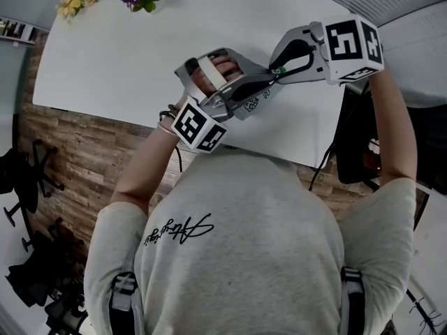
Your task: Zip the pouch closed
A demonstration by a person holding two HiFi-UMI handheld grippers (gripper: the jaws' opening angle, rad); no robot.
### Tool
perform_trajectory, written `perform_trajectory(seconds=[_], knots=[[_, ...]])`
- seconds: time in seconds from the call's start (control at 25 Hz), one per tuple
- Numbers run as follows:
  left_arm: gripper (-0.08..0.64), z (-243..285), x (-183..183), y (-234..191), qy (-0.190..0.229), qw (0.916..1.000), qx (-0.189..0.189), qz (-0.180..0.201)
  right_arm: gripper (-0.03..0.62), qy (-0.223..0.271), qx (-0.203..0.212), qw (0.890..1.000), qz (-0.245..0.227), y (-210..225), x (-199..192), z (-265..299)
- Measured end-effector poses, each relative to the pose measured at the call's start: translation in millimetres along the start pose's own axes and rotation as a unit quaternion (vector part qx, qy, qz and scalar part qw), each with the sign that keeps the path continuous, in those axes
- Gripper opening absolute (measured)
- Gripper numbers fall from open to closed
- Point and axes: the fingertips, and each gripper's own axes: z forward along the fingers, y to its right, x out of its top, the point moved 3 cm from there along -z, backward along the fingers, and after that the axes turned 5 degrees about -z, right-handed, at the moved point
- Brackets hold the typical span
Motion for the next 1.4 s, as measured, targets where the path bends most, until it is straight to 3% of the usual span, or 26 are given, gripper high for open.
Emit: perform_trajectory(seconds=[0.2,0.48,0.8,1.04,1.16,1.4], knots=[[0.023,-2.3,1.1,2.1,0.001,0.9999,-0.004,0.012,0.065,0.021,0.015,1.0,-0.007,-0.8,-0.3,-3.2],[0.021,-4.8,-3.6,2.1,-0.006,1.0,0.005,0.002,0.046,0.056,-0.011,0.998,0.018,5.8,-3.1,-9.9],[0.02,-8.0,-15.9,-5.3,-0.039,0.9989,0.025,-0.008,0.044,0.095,-0.122,0.984,0.084,18.1,-20.1,-14.7],[0.021,-10.9,-23.7,-7.9,-0.062,0.9974,0.036,-0.01,0.044,0.132,-0.234,0.951,0.153,19.5,-23.7,-8.8],[0.02,-9.8,-25.6,-3.0,-0.063,0.9976,0.027,-0.006,0.043,0.149,-0.234,0.945,0.176,18.7,-31.1,-4.2],[0.02,-8.2,-23.8,-4.1,-0.065,0.9976,0.023,0.012,0.041,0.127,-0.218,0.947,0.198,21.0,-34.9,-6.7]])
